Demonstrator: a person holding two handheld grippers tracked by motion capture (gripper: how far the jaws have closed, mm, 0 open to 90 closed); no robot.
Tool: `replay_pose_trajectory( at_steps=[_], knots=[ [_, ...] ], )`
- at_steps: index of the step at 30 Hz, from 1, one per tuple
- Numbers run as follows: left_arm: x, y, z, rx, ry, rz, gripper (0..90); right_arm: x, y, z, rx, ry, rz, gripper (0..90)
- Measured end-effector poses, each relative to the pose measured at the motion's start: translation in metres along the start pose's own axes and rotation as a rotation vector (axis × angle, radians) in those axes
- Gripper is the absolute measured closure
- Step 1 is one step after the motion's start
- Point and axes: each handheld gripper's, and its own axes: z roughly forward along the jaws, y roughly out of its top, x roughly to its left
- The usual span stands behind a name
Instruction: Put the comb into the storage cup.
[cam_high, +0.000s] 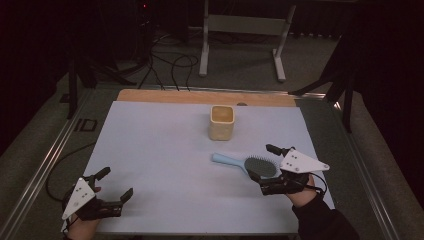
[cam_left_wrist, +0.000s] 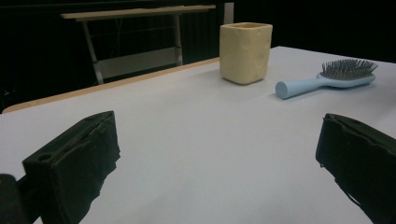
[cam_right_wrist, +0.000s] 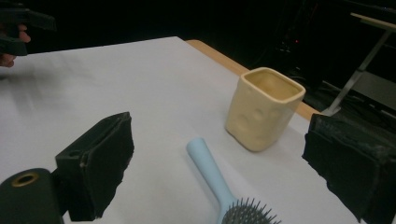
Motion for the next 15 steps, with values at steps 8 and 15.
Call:
replay_pose_trajectory(
  at_steps=[8, 15],
  knots=[
    [0.000, 0.000, 0.000, -0.002, -0.006, -0.004, 0.0, -0.005, 0.015, 0.008, -0.008, -0.006, -0.013, 12.0],
    [0.000, 0.000, 0.000, 0.002, -0.007, -0.001, 0.0, -0.008, 0.024, 0.022, -0.016, 0.009, -0.023, 11.0]
  ],
)
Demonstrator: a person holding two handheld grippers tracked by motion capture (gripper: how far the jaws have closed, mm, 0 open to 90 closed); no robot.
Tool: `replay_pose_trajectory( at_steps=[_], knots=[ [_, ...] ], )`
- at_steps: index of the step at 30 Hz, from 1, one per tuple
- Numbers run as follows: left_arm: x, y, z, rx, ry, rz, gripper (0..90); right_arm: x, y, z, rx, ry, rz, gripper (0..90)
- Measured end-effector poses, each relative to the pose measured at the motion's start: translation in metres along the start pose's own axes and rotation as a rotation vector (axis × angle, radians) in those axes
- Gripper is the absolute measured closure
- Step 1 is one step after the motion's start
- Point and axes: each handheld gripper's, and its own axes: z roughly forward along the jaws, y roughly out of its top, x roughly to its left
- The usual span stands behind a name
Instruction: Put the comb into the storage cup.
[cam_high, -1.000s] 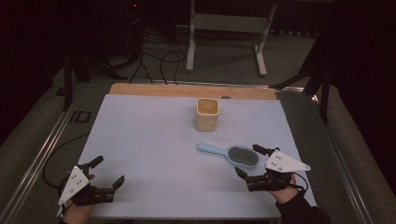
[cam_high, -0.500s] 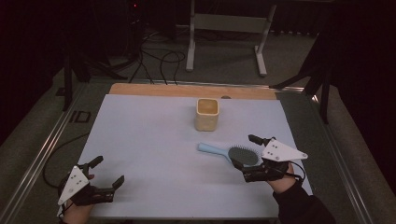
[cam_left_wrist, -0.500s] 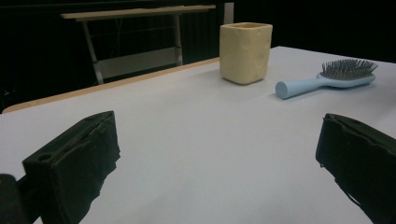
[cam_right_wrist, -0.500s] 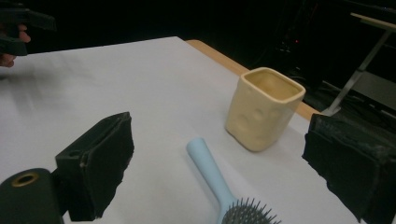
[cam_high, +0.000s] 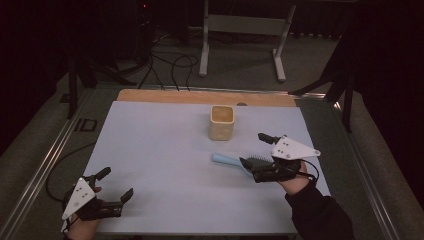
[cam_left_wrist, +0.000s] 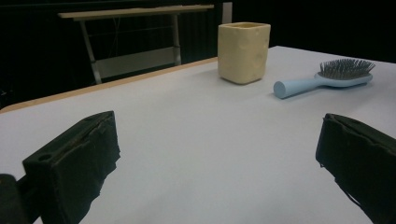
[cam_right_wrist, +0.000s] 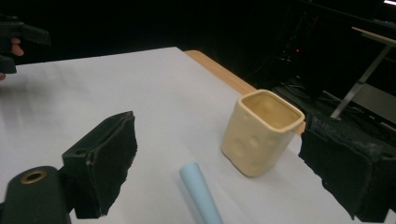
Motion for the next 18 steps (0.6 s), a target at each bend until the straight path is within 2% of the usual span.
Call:
replay_pose_trajectory(
  at_steps=[8, 18],
  knots=[
    [0.000, 0.000, 0.000, -0.002, -0.004, -0.001, 0.0, 0.001, 0.000, 0.022, 0.002, 0.022, 0.004, 11.4],
    [0.000, 0.000, 0.001, -0.002, -0.010, -0.004, 0.0, 0.000, -0.010, 0.055, 0.044, 0.052, 0.026, 13.2]
  ],
)
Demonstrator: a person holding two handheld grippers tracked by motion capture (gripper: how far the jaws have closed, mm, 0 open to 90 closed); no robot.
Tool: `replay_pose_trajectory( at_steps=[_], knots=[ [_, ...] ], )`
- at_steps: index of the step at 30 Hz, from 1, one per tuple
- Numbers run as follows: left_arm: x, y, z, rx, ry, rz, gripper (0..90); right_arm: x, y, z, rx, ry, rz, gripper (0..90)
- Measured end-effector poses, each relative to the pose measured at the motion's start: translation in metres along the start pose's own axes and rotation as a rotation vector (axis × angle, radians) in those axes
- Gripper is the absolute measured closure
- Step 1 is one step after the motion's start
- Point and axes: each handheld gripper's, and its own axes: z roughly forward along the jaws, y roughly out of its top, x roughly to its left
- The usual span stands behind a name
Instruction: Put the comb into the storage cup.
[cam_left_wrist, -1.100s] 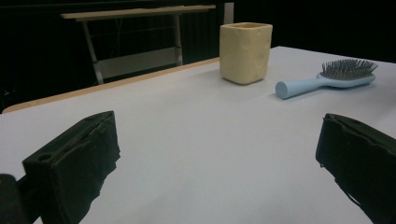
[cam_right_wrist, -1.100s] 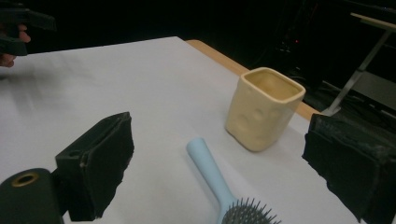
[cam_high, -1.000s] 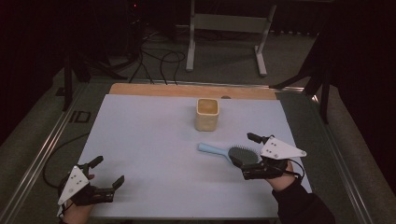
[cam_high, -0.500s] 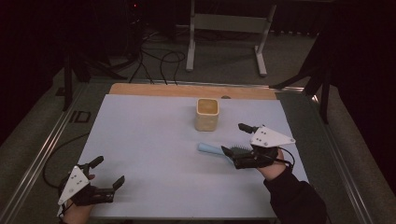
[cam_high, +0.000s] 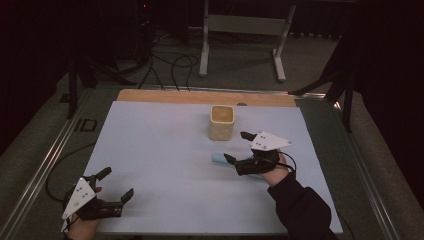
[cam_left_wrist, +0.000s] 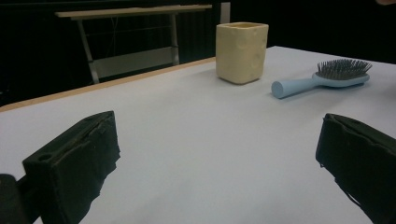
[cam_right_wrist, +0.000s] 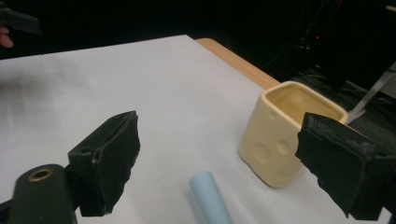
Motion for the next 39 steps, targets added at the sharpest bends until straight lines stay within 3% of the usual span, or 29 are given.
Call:
replay_pose_trajectory(
  at_steps=[11, 16, 30, 39],
  knots=[
    [0.000, 0.000, 0.000, 0.000, -0.005, -0.001, 0.0, -0.005, -0.011, 0.030, 0.036, 0.001, 0.042, 21.6],
    [0.000, 0.000, 0.000, 0.001, -0.009, -0.005, 0.0, -0.004, -0.019, 0.043, 0.096, -0.029, 0.051, 24.3],
    [0.000, 0.000, 0.001, 0.005, -0.015, 0.000, 0.0, -0.003, -0.035, 0.074, 0.238, -0.108, 0.073, 60.1],
    [0.000, -0.001, 0.001, 0.006, -0.018, -0.001, 0.0, -0.001, -0.038, 0.091, 0.287, -0.136, 0.083, 78.9]
  ],
)
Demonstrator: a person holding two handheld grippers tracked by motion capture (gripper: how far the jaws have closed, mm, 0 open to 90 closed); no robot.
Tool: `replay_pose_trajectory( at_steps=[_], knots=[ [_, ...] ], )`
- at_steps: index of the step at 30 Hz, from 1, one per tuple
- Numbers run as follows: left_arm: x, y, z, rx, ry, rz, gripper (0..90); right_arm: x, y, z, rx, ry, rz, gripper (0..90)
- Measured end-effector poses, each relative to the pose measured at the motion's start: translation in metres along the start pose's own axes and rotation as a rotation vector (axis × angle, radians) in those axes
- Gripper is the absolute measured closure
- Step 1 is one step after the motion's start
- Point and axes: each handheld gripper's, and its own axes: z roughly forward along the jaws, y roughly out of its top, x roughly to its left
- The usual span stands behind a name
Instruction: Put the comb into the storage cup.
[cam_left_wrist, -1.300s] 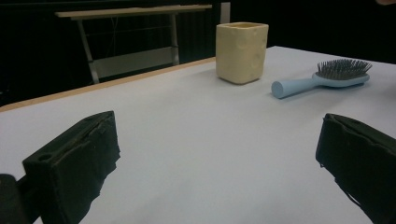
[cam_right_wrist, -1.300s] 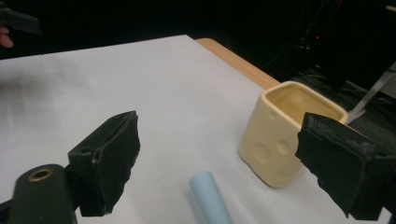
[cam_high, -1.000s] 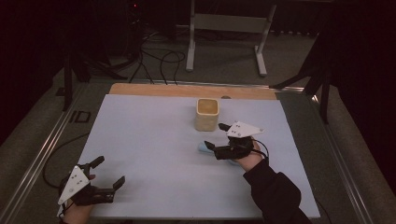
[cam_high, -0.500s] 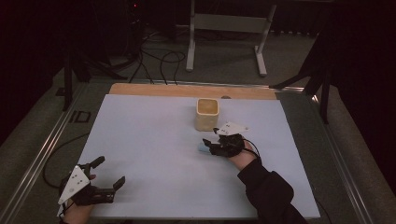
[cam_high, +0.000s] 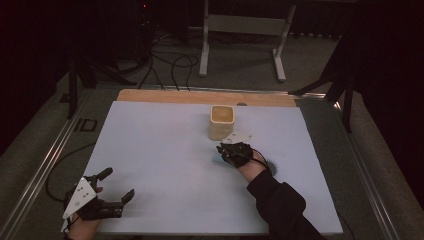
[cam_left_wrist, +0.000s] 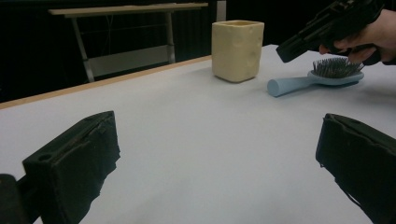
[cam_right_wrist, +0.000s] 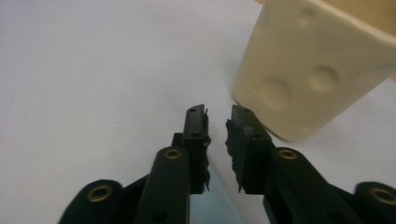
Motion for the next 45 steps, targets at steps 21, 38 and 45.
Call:
replay_pose_trajectory(
  at_steps=[21, 38, 45],
  knots=[
    [0.000, 0.000, 0.001, 0.007, -0.011, -0.002, 0.0, -0.001, 0.001, 0.029, 0.151, -0.067, 0.063, 90.0],
    [-0.001, 0.000, 0.001, 0.006, -0.016, -0.003, 0.0, 0.009, -0.008, 0.030, 0.183, -0.026, 0.063, 90.0],
    [-0.001, 0.000, 0.001, 0.008, -0.018, -0.003, 0.0, 0.018, -0.017, 0.015, 0.181, 0.001, 0.050, 90.0]
  ],
)
